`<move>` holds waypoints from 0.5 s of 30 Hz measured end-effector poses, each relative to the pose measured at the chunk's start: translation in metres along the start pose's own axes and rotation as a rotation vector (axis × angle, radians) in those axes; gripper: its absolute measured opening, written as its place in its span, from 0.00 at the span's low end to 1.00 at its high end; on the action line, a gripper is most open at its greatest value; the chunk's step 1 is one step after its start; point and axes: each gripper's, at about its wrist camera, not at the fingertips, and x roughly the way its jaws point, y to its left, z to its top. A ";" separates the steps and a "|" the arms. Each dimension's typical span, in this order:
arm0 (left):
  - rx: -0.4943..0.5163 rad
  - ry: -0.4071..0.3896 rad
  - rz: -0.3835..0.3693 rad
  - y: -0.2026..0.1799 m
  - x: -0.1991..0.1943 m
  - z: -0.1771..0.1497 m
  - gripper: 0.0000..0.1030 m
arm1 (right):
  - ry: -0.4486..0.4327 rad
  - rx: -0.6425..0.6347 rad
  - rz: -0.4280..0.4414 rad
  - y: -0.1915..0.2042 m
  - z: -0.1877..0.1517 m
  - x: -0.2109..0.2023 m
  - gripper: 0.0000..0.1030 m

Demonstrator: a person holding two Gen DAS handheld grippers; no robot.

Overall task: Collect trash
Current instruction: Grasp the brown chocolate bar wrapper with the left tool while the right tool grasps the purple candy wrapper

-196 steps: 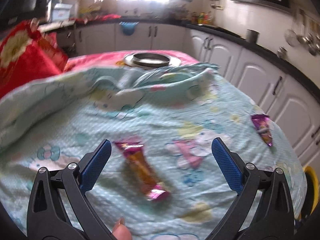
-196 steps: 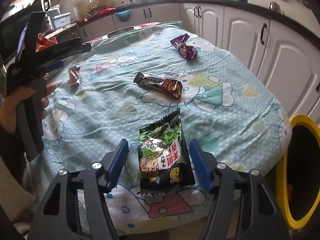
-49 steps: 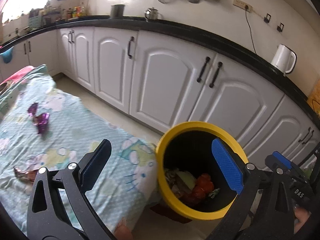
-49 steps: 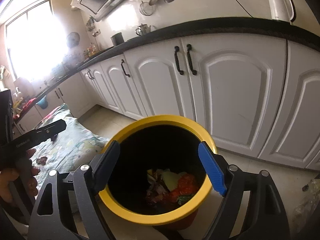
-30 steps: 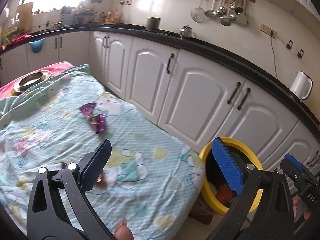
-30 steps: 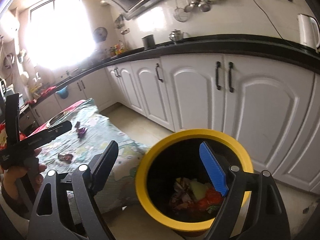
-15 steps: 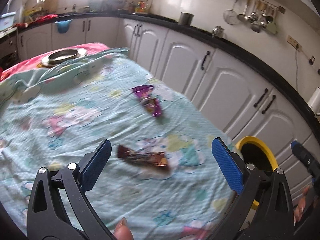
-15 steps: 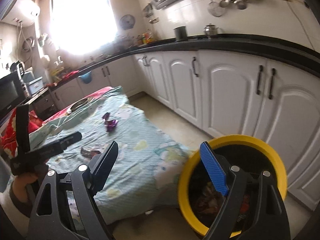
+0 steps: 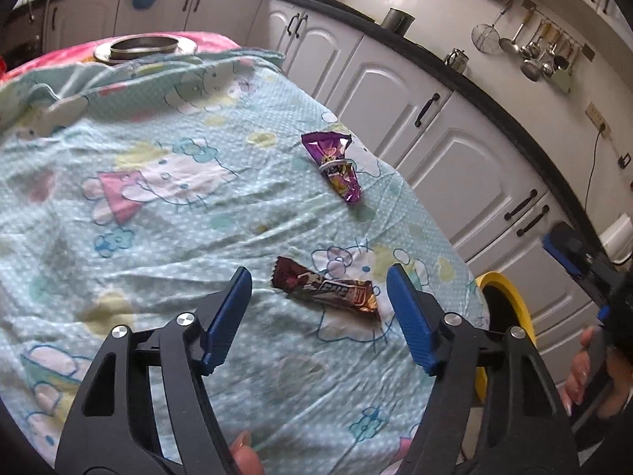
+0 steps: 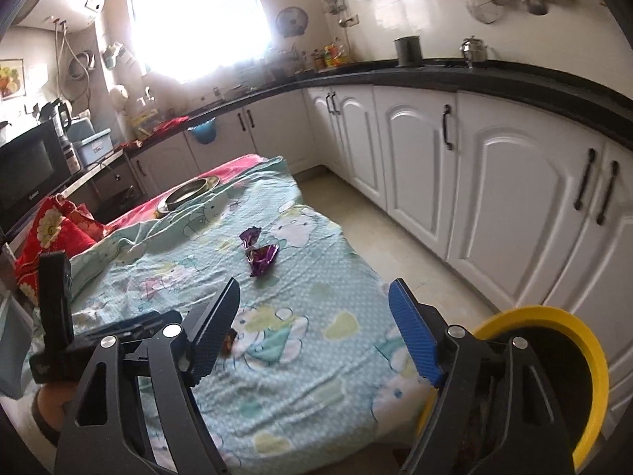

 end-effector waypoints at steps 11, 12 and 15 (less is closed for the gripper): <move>0.069 0.053 0.056 -0.010 0.034 -0.008 0.44 | 0.187 -0.112 0.156 0.036 0.039 0.104 0.51; 0.078 0.052 0.058 -0.011 0.034 -0.008 0.43 | 0.199 -0.126 0.159 0.040 0.040 0.113 0.50; 0.085 0.056 0.057 -0.010 0.035 -0.008 0.40 | 0.260 -0.194 0.167 0.058 0.044 0.148 0.43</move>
